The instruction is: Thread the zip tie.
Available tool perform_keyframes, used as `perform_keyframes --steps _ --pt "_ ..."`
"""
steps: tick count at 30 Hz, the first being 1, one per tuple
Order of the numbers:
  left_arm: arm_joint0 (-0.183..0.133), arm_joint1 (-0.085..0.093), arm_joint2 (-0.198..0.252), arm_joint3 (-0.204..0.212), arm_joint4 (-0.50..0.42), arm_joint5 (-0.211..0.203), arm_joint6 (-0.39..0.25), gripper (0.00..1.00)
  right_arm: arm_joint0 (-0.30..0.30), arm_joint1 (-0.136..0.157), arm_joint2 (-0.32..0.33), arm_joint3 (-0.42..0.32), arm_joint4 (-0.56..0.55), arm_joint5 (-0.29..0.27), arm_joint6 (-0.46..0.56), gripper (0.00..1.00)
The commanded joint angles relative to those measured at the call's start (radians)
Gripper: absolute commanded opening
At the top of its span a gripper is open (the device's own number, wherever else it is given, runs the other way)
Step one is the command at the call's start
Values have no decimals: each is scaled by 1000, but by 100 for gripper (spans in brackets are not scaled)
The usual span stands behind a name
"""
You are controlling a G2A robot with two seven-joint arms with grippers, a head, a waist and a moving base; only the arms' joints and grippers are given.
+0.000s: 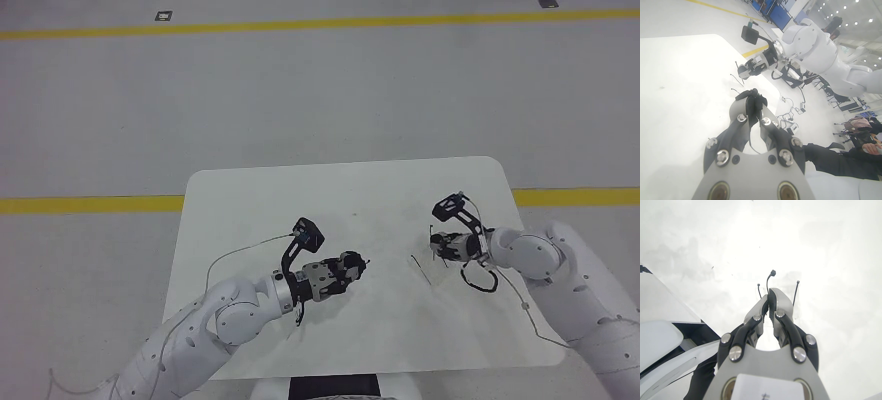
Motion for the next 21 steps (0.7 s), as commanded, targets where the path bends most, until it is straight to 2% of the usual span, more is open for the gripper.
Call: perform_keyframes --steps 1,7,19,21 --pt "0 0 0 0 0 0 0 0 -23 8 16 -25 9 0 -15 0" --pt "0 0 0 0 0 0 0 0 -67 31 40 -97 38 0 -68 0" --pt "0 0 0 0 0 0 0 0 -67 31 40 -97 38 0 -68 0" --pt "0 0 0 0 0 0 0 0 -73 28 41 -104 21 0 -125 0"
